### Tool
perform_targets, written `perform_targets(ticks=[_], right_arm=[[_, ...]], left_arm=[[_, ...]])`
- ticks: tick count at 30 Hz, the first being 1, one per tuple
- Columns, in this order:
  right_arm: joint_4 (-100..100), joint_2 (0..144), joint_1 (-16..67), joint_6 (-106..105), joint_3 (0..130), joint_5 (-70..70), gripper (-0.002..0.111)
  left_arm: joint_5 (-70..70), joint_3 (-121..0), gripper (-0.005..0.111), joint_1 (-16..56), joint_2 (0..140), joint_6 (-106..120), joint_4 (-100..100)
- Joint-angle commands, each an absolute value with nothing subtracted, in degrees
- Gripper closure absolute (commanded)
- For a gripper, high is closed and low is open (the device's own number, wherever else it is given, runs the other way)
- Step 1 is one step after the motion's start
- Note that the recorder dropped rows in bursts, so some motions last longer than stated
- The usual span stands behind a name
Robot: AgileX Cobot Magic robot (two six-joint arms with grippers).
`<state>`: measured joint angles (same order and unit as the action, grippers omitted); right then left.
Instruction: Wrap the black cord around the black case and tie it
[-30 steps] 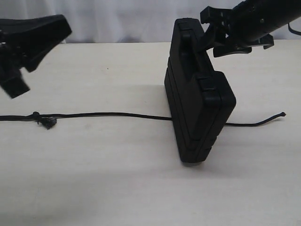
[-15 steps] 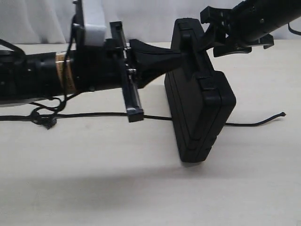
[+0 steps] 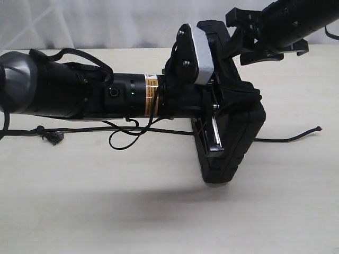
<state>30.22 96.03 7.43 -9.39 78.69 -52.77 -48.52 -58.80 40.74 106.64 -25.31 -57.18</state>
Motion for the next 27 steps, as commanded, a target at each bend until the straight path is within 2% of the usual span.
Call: perform_targets(ticks=[1,12,27], right_arm=[[25.0,97.3,7.3,-10.4,77.8,-54.7,0.064],[24.9,97.2,7.3,-11.7,82.0,-54.2,0.063],[32.3,97.2,7.6,-15.8,82.0,-54.7,0.063]], left_arm=[[-41.8,-59.0,0.107,41.0,107.3,-25.4,-56.3],[-34.9,-58.4,0.107,41.0,107.3,-25.7,-59.6],[-35.2,-58.4,0.107,41.0,107.5,-25.7,-59.7]])
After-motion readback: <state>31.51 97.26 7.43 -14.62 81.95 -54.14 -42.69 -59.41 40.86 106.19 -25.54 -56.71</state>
